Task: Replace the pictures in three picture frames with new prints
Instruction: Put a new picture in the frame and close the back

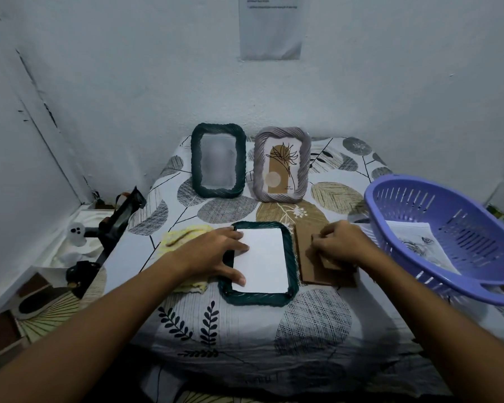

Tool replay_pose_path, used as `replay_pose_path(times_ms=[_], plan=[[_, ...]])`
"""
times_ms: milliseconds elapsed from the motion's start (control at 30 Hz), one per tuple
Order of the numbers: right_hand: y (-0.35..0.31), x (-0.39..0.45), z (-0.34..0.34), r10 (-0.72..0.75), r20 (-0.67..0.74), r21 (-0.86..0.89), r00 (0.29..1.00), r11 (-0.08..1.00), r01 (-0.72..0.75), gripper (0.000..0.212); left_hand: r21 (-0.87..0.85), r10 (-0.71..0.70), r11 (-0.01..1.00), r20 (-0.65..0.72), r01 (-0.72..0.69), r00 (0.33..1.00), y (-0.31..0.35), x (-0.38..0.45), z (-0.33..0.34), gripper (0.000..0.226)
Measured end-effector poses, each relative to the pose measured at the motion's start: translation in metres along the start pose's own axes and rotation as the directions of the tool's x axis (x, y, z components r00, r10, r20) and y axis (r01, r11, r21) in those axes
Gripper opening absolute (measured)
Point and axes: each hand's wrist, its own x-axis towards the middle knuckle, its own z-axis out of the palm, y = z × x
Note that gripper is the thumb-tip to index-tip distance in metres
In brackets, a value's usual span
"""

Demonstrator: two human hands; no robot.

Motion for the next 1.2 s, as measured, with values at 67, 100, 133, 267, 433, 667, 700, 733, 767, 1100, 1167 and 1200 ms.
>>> replay_pose_path(times_ms=[67, 100, 133, 267, 433, 667, 700, 733, 767, 1100, 1167, 1200], plan=[[0.001, 0.002, -0.002, -0.026, -0.061, 0.016, 0.998, 1.0, 0.027, 0.028, 0.003, 0.004, 1.0, -0.001, -0.004, 1.0, 0.001, 0.0, -0.001, 0.085], [0.0, 0.003, -0.003, -0.036, -0.084, 0.029, 0.996, 0.999, 0.038, 0.027, 0.004, 0.004, 1.0, -0.002, -0.004, 1.0, 0.001, 0.0, -0.001, 0.085], [-0.002, 0.002, -0.004, -0.047, -0.103, 0.043, 0.994, 0.998, 0.052, 0.026, 0.006, 0.004, 1.0, -0.003, -0.004, 1.0, 0.001, 0.0, -0.001, 0.086], [-0.017, -0.001, -0.006, -0.1, -0.138, 0.058, 0.985, 0.992, 0.109, 0.029, 0.014, -0.003, 1.0, -0.005, 0.003, 1.0, 0.001, 0.0, -0.001, 0.086], [-0.046, -0.003, 0.002, -0.172, -0.102, 0.052, 0.98, 0.983, 0.178, 0.025, 0.057, 0.011, 0.998, 0.002, -0.011, 1.0, 0.002, 0.001, -0.005, 0.084], [-0.072, -0.002, 0.009, -0.208, -0.022, 0.014, 0.978, 0.978, 0.208, 0.031, -0.028, -0.013, 1.0, -0.107, 0.01, 0.994, -0.006, 0.0, -0.011, 0.075], [-0.074, -0.002, 0.01, -0.212, -0.016, -0.009, 0.977, 0.977, 0.212, 0.031, -0.06, -0.015, 0.998, -0.157, 0.006, 0.988, -0.007, -0.001, -0.011, 0.065], [-0.077, -0.002, 0.011, -0.213, -0.008, -0.031, 0.977, 0.977, 0.213, 0.033, -0.1, -0.028, 0.995, -0.21, 0.008, 0.977, -0.008, -0.001, -0.012, 0.054], [-0.08, -0.002, 0.011, -0.208, 0.007, -0.048, 0.978, 0.977, 0.208, 0.034, -0.141, -0.054, 0.99, -0.26, 0.017, 0.964, -0.008, -0.001, -0.012, 0.044], [-0.104, 0.001, 0.014, -0.162, 0.111, -0.002, 0.981, 0.987, 0.163, 0.034, -0.377, -0.349, 0.901, -0.334, 0.215, 0.875, -0.004, 0.008, -0.011, 0.023], [-0.104, 0.002, 0.022, -0.157, 0.108, 0.015, 0.982, 0.988, 0.156, 0.033, -0.38, -0.378, 0.892, -0.323, 0.247, 0.868, -0.003, 0.009, -0.01, 0.023], [-0.104, 0.001, 0.025, -0.153, 0.104, 0.02, 0.983, 0.988, 0.152, 0.033, -0.377, -0.385, 0.89, -0.316, 0.258, 0.867, -0.003, 0.009, -0.01, 0.023]])
